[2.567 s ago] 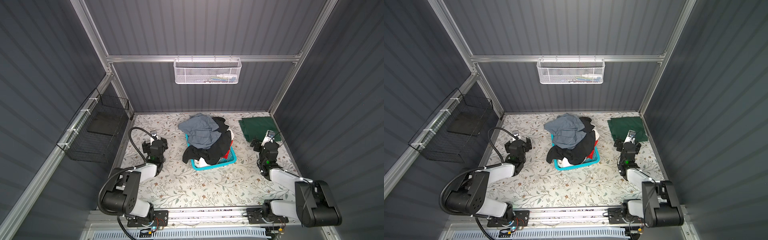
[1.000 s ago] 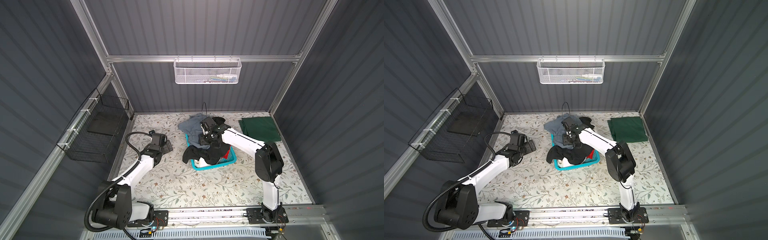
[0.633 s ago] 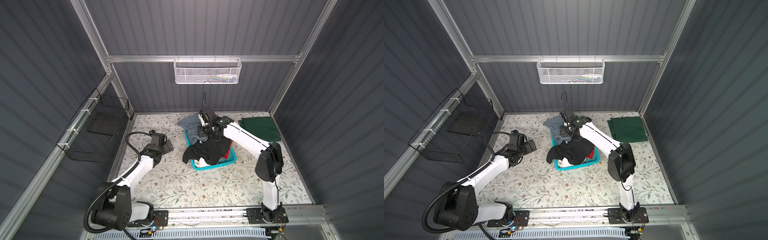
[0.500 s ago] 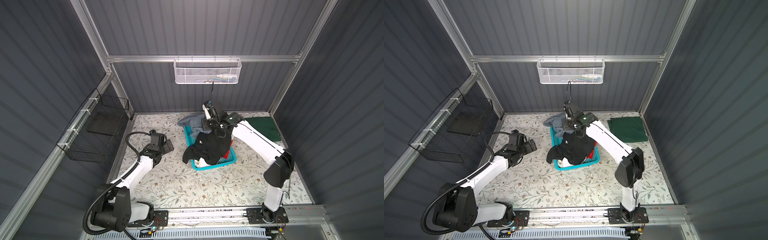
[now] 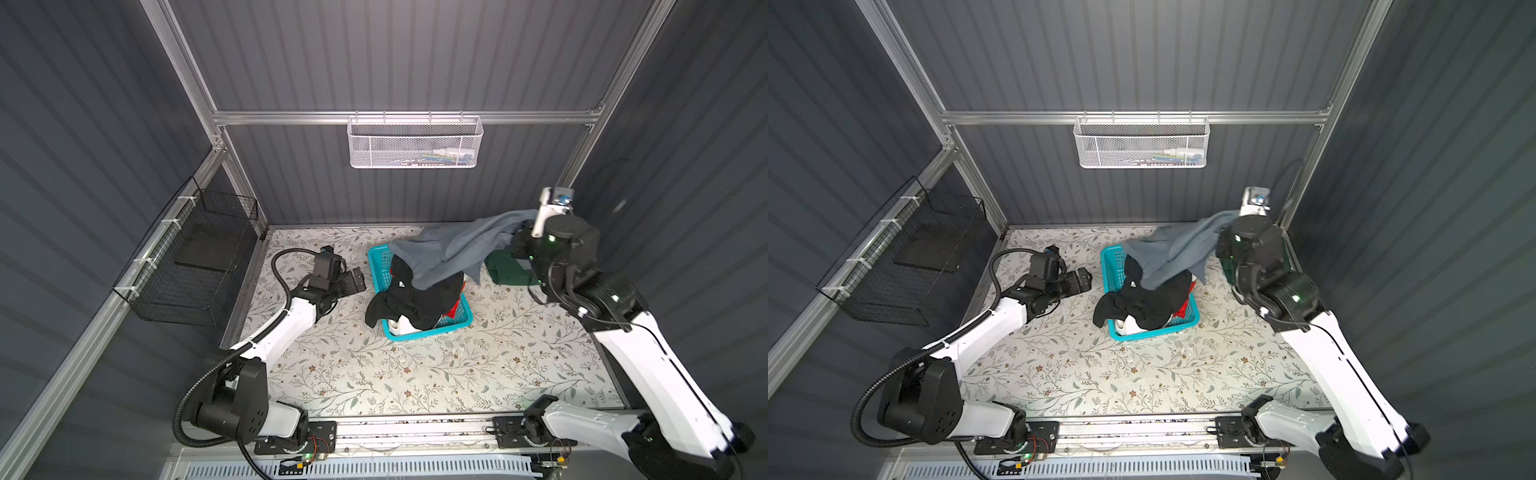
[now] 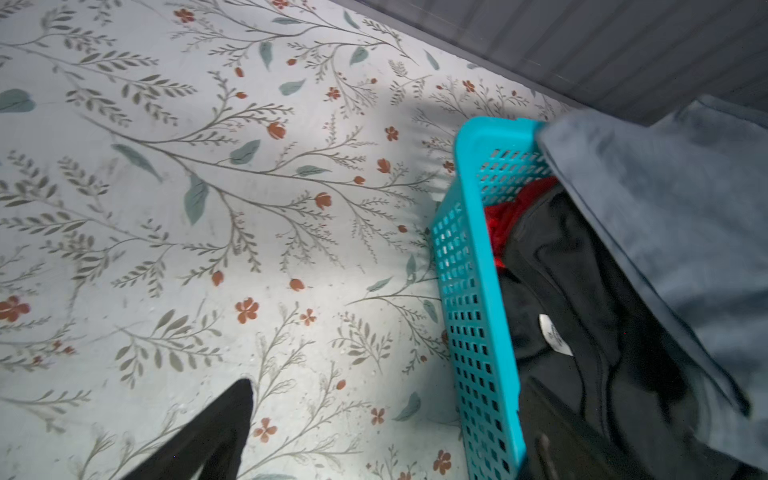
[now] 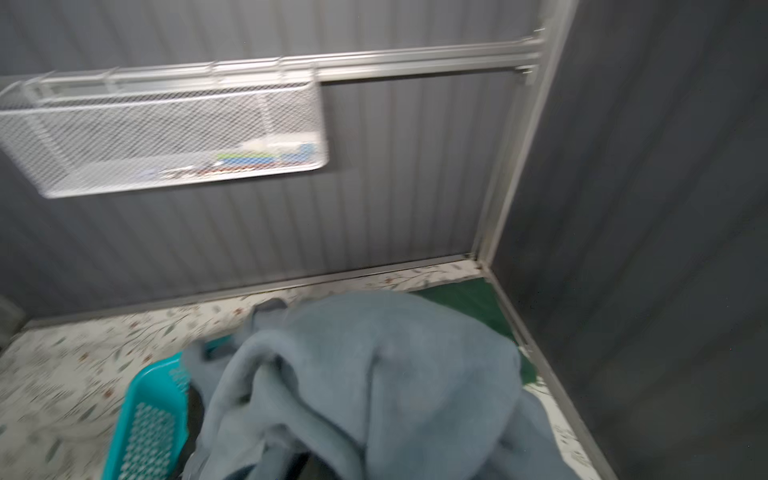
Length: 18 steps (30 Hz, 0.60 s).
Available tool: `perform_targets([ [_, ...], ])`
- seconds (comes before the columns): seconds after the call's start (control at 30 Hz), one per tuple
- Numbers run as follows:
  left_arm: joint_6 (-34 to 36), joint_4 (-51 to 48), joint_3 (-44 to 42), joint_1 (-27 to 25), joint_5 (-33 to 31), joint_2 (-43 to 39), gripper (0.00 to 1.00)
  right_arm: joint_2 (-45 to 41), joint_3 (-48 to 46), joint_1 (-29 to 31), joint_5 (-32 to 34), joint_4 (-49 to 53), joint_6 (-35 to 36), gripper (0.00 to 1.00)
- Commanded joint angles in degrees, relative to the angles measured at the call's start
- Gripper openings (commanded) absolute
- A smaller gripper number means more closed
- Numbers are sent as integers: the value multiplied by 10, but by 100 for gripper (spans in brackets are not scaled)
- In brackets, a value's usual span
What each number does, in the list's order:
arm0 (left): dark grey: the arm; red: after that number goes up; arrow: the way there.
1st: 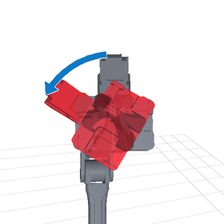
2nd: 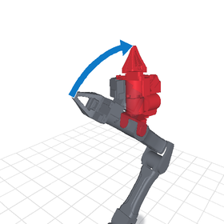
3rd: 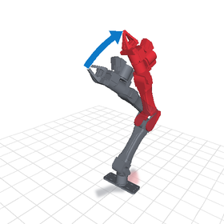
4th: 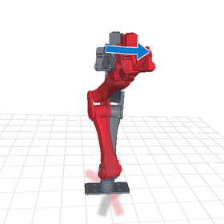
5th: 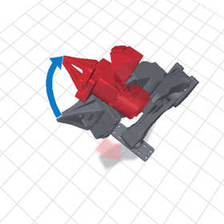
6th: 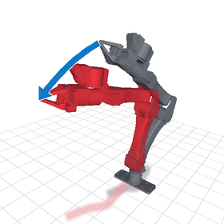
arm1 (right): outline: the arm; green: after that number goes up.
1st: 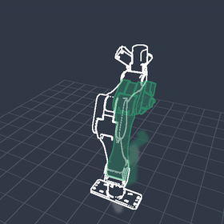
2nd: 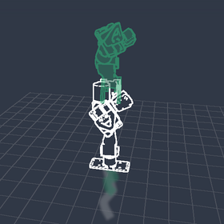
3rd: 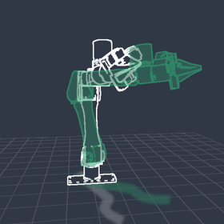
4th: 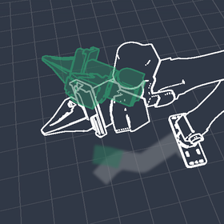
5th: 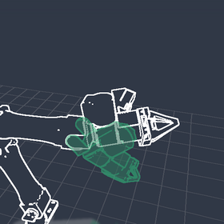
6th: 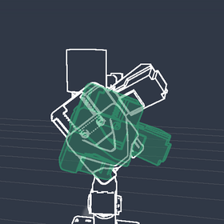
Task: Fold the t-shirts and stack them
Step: 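Lift the grey-blue shirt onto the table while the left gripper moves toward the basket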
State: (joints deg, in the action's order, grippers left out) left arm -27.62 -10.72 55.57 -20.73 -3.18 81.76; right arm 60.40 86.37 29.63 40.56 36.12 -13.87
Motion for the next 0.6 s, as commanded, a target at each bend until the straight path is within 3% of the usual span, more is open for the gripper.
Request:
perform_targets([
  [0.0, 24, -11, 31, -14, -1, 26, 100, -76, -29, -40, 82, 18, -36, 0],
  [0.23, 44, -26, 80, -41, -30, 109, 99, -81, -56, -51, 99, 135, -116, 0],
  [0.4, 53, -35, 109, -48, -41, 160, 97, -64, -96, -51, 50, 153, -148, 0],
  [0.43, 53, -36, 115, -47, -50, 167, 95, -67, -109, -51, 40, 147, -154, 0],
  [0.57, 64, -45, 143, -47, -64, 202, 72, -86, -142, -50, 22, 121, -153, 0],
])
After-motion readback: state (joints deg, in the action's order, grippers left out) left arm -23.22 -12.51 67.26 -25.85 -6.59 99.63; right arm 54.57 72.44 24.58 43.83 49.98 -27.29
